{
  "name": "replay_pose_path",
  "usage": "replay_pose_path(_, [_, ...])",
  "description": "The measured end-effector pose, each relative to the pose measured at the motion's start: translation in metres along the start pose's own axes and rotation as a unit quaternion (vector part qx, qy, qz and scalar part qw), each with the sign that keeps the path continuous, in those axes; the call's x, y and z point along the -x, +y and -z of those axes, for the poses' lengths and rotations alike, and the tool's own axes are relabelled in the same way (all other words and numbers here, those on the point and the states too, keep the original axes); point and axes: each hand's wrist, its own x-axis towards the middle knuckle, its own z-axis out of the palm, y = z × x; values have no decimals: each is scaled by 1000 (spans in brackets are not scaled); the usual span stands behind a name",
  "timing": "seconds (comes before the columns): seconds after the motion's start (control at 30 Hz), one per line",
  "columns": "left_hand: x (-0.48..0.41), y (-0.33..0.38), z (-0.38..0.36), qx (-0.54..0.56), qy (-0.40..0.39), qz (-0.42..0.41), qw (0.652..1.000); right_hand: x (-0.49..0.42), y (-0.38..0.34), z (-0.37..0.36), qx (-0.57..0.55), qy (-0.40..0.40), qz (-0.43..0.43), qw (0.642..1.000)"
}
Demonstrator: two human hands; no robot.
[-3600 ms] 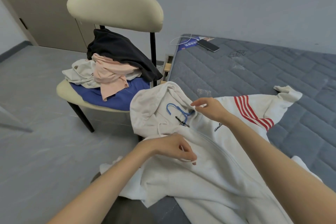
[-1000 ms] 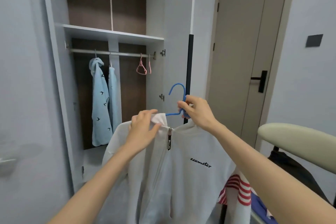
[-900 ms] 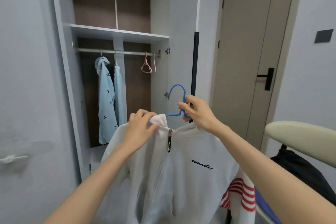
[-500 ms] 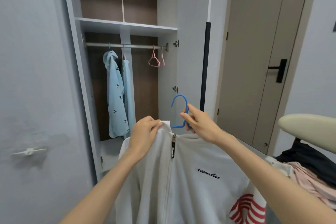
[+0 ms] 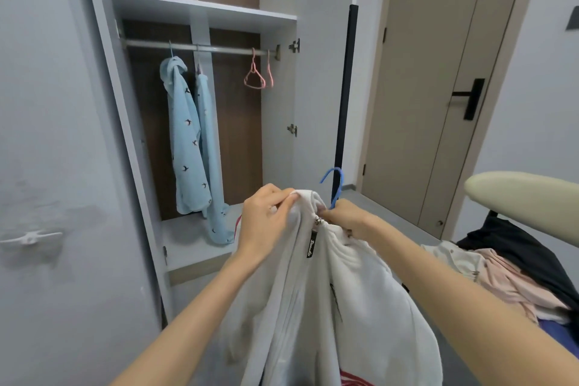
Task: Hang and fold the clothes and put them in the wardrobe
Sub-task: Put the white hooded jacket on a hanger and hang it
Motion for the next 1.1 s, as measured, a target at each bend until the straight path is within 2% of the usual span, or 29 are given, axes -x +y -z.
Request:
replay_pose_path(0.17, [13, -25, 5, 0, -142, 25, 990, 4, -23, 32, -106, 130, 41, 985])
replay_pose_path(0.23, [7, -25, 6, -7, -133, 35, 990, 8, -27, 39, -122, 161, 59, 978])
replay_pose_path(0.3, [-4, -19, 5, -23, -91, 35, 995, 11, -28, 43, -126, 178, 71, 973])
replay_pose_path(0.37, [-17, -15, 5, -91, -56, 24, 994, 14, -26, 45, -100, 197, 68, 973])
replay_pose_path(0.43, [-24, -13, 6, -175, -59, 37, 982, 15, -22, 48, -59, 237, 53, 968])
replay_pose_path(0.53, [-31, -12, 13, -243, -83, 33, 966, 19, -19, 52, -19, 289, 42, 956])
replay_pose_path(0.7, [-41, -11, 22, -235, -87, -40, 967, 23, -16, 60, 24, 328, 59, 942])
replay_pose_path(0.87, [-27, -16, 13, -273, -105, -58, 954, 24, -9, 63, 35, 326, 67, 942])
replay_pose_path(0.97, [-18, -17, 9, -306, -102, -52, 945, 24, -1, 62, 43, 322, 72, 943])
replay_pose_path(1.1, [-16, -25, 11, -326, -61, -19, 943, 28, 10, 73, 12, 311, 93, 946])
